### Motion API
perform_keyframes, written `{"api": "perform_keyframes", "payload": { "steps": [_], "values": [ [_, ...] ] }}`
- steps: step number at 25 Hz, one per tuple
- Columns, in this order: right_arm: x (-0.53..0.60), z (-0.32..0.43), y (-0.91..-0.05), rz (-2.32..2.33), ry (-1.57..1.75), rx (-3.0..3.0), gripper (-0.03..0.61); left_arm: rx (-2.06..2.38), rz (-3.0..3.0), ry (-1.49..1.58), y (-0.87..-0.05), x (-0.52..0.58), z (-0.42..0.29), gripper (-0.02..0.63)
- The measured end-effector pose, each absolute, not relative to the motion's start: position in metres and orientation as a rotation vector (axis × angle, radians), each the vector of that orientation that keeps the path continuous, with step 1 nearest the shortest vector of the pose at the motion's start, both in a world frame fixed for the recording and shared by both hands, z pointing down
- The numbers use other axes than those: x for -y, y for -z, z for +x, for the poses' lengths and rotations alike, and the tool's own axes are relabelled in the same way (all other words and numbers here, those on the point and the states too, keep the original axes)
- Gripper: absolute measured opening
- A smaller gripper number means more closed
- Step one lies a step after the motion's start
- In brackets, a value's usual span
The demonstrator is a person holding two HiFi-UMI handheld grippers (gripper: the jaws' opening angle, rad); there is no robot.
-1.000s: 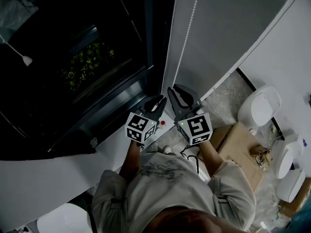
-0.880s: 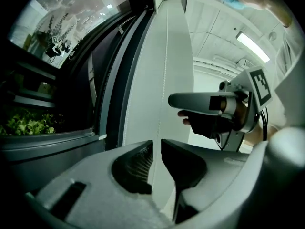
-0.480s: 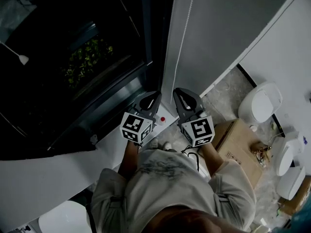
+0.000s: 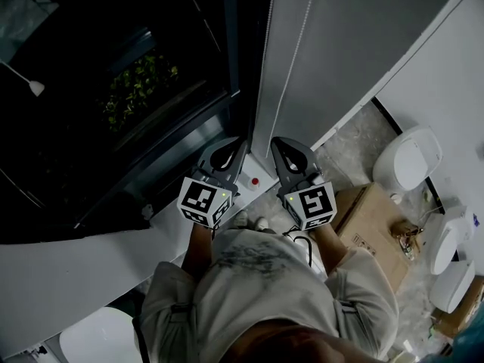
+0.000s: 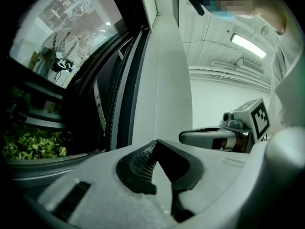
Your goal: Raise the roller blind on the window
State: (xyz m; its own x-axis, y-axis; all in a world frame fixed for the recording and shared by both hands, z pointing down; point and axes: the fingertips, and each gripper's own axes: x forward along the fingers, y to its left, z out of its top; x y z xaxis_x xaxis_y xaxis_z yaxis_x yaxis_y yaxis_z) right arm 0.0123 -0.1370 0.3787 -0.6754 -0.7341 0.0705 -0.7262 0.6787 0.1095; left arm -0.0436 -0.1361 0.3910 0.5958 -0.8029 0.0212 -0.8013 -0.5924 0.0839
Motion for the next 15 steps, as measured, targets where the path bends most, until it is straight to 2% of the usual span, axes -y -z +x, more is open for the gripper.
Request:
{"api": "perform_keyframes", "payload": {
  "steps": [15],
  "values": [
    [0.1373, 0.0163, -0.3851, 1.21, 0.089, 2.769, 0.008, 1.399, 2.703, 0.035, -0.3953, 0.1372, -0.0453, 0.008]
  ]
}}
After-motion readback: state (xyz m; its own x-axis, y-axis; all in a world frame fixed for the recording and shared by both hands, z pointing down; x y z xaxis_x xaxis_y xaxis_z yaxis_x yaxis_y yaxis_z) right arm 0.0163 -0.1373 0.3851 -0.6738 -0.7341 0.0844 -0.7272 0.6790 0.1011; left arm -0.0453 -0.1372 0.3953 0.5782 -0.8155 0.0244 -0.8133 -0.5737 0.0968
